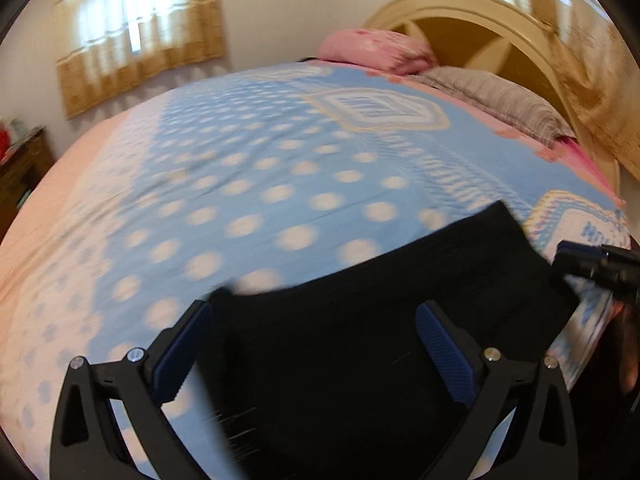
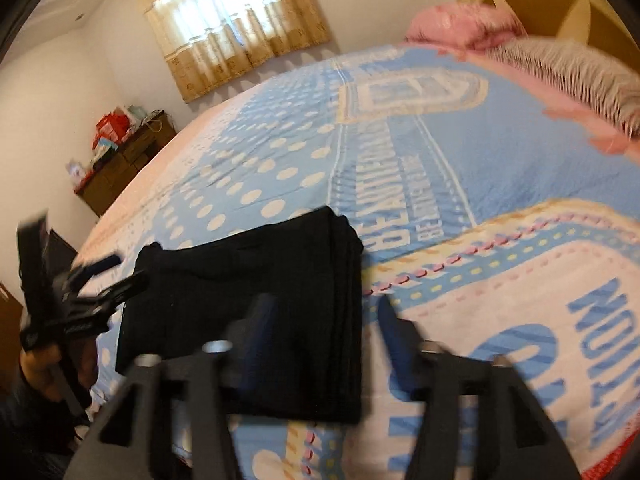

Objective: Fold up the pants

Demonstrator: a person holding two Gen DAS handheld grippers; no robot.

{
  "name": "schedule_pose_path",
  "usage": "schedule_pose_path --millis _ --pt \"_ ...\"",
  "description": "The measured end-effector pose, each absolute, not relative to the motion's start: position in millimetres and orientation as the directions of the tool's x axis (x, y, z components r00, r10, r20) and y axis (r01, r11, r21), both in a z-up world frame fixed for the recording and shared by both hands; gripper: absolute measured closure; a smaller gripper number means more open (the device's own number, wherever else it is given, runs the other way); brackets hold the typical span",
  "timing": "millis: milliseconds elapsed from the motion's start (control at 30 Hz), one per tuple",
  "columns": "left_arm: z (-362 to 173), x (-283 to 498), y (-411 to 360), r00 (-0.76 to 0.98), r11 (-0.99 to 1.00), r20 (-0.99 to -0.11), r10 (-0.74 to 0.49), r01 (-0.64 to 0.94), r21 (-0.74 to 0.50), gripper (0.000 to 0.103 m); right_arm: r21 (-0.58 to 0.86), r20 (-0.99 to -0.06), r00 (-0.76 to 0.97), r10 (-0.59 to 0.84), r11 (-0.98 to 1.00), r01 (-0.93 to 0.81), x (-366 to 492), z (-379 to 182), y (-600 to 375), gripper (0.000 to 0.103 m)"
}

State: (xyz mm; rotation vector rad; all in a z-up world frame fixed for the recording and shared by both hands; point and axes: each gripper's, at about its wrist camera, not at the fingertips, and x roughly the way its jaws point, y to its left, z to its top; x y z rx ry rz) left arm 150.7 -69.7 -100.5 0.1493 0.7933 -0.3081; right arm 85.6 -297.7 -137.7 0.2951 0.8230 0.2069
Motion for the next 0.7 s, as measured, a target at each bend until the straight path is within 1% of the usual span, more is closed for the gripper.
schedule_pose_path --millis 100,200,233,333,367,500,567,700 --pt "-111 144 -18 0.655 0.974 -0.737 -0.167 0.227 -0.019 0.0 0.392 -0.693 0.64 0.333 0.918 -0.054 93 -146 -302 0.038" --pt "-125 142 9 0.64 0.986 -0.754 -0.146 0.16 -0.054 0.0 0.415 -0.699 0.623 0.35 0.909 -0.045 100 -151 -302 0.038" --pt "-130 143 14 0.629 0.986 -0.761 -0.155 0.148 -0.079 0.0 0.409 -0.707 0.618 0.345 0.912 -0.04 102 -153 -301 0.038" --pt "-141 146 11 0.6 0.977 -0.772 -0.212 0.154 -0.149 0.002 0.407 -0.709 0.615 0.345 0.912 -0.043 105 -157 -299 0.039" --pt "-143 147 7 0.594 0.974 -0.772 -0.226 0.162 -0.16 0.004 0.409 -0.705 0.618 0.348 0.911 -0.046 105 -157 -299 0.039" --pt "-145 148 -3 0.593 0.974 -0.774 -0.222 0.172 -0.147 0.009 0.417 -0.693 0.627 0.355 0.908 -0.053 109 -161 -301 0.039" --pt "-146 146 -3 0.589 0.97 -0.772 -0.239 0.179 -0.163 0.012 0.423 -0.685 0.635 0.358 0.905 -0.055 111 -163 -301 0.039" --pt "-148 147 -5 0.592 0.97 -0.769 -0.239 0.189 -0.156 0.014 0.409 -0.682 0.639 0.356 0.91 -0.07 117 -165 -296 0.039"
